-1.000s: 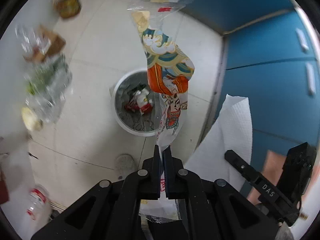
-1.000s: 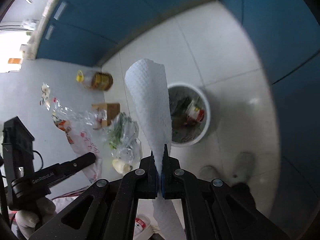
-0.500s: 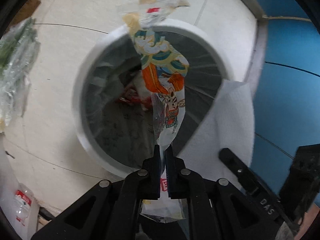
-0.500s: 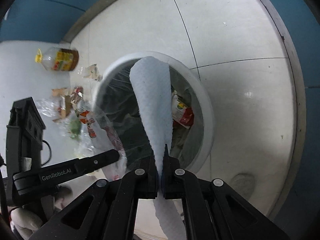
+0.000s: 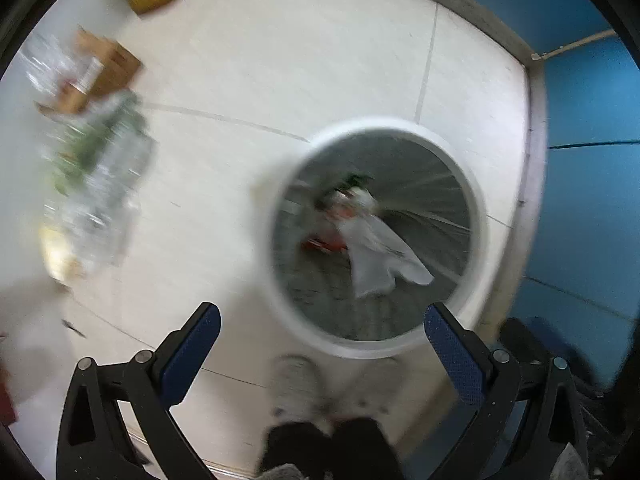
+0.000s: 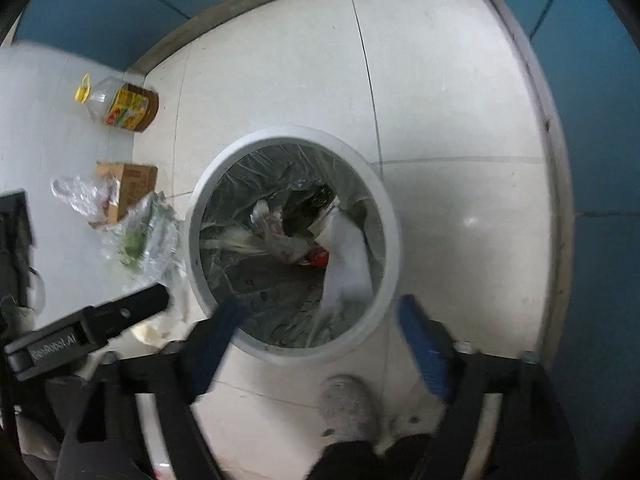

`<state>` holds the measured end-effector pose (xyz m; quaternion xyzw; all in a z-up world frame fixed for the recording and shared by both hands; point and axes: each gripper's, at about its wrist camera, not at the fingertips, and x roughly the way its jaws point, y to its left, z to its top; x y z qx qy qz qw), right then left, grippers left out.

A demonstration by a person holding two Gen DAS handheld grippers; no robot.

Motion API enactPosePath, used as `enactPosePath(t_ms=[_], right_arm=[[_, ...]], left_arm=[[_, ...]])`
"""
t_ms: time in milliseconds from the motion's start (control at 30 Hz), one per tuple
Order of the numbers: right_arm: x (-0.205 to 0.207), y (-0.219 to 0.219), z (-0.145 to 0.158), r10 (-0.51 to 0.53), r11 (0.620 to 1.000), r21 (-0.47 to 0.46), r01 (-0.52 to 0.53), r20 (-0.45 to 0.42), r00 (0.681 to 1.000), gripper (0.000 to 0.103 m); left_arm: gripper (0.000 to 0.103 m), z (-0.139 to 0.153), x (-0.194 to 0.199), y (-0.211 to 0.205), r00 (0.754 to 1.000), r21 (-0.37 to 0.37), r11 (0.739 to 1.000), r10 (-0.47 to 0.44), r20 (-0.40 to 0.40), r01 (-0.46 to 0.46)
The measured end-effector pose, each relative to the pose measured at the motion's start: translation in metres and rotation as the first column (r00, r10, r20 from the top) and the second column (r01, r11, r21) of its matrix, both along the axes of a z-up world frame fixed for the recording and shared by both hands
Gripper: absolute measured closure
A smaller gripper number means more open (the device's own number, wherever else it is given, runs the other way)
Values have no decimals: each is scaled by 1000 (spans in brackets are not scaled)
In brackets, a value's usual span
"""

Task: Collect trash
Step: 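Open both tools to drop wrapper and paper towel into the wastebasket, then withdraw both tools and turn back toward the counter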

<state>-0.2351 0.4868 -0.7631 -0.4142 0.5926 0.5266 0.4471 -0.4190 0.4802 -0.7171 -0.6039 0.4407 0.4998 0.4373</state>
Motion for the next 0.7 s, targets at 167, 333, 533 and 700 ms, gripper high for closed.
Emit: enactPosePath(t_ms=[167,333,533,700], right_arm=[[-6,-16,44,69,996,47,-74,100,993,2],[-6,-35,94,100,990,80,-114,158,982,2],[-5,-60,187,104,982,139,-131,183,978,0],[-3,-83,284,110,965,210,-157,219,969,0]], left_arm=[[0,44,-2,-23,984,83,995,-31,-176,46],[0,98,-1,-45,975,125,991,-28,-220,57],[0,180,2,-66,974,175,982,-31,-225,72],[0,268,2,-89,976,248,966,-23,-215,77]])
